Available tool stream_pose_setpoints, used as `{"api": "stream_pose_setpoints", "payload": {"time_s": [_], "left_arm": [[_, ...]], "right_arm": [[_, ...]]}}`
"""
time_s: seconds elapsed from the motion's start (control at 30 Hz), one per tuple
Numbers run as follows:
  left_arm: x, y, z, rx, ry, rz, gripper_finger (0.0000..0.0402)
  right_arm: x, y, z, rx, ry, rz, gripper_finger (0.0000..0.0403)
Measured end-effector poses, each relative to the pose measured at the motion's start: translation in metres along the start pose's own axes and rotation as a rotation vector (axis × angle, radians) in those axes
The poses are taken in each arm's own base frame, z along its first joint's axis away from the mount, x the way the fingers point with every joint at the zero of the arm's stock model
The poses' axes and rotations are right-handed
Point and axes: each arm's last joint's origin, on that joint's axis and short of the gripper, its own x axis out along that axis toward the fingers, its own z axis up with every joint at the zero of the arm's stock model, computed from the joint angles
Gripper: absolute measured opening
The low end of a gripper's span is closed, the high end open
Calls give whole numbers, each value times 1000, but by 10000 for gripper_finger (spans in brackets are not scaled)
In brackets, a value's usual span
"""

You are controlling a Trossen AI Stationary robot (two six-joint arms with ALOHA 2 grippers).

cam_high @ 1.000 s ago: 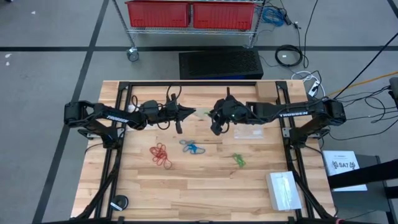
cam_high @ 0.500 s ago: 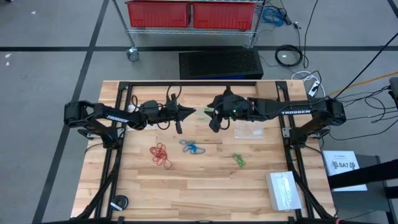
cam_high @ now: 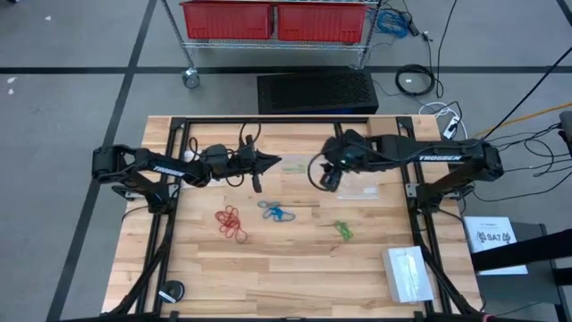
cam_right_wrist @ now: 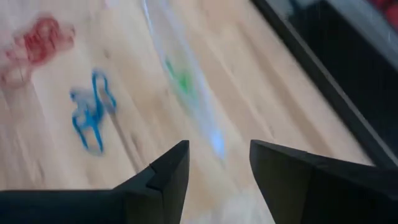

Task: Sort rubber bands
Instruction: Put the green rubber band into the center transparent zip bag

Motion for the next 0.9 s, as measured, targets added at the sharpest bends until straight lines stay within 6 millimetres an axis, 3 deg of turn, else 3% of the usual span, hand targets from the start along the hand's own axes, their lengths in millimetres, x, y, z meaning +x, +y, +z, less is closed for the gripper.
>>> {"api": "stream_pose_setpoints", "payload": {"time_s": [0.2, 0.37, 0.5, 0.63, 0.9], "left_arm": [[0, 2, 0, 0, 1, 3, 0], [-1, 6, -1, 0, 15, 2, 0], [-1, 8, -2, -1, 26, 9, 0], [-1, 8, -2, -1, 25, 9, 0], [-1, 8, -2, -1, 26, 8, 0]], "right_arm": [[-1, 7, -56, 159, 147, 154, 160], [27, 36, -115, 269, 295, 264, 154], [49, 53, -148, 398, 372, 320, 139], [59, 57, -163, 481, 420, 260, 135], [75, 64, -170, 466, 454, 217, 135]]}}
